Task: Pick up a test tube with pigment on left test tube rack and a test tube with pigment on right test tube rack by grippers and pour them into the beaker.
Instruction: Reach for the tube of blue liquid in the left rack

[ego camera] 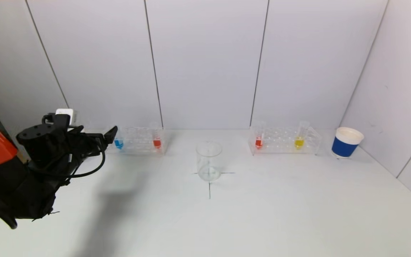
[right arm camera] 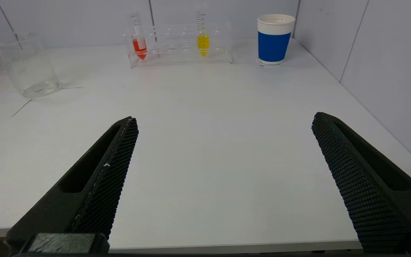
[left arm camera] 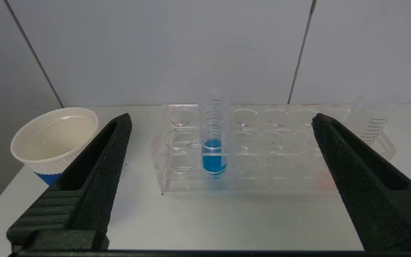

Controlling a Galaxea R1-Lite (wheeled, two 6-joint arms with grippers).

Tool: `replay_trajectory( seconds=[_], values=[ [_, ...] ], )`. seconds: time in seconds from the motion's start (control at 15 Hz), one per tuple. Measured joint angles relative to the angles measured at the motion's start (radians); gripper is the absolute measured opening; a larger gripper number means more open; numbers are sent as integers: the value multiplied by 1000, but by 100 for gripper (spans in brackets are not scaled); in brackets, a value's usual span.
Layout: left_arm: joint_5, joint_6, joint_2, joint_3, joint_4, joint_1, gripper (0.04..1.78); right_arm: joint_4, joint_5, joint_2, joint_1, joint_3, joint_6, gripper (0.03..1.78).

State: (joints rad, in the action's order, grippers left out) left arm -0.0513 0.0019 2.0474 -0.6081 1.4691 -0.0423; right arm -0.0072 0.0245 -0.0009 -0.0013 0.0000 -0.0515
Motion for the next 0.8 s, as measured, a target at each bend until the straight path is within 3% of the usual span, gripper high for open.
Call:
replay_trajectory(
  seconds=[0.8],
  values=[
    [-2,-3,257,-235,1,-9,176,0,0,0,0,0,0,177]
  ],
)
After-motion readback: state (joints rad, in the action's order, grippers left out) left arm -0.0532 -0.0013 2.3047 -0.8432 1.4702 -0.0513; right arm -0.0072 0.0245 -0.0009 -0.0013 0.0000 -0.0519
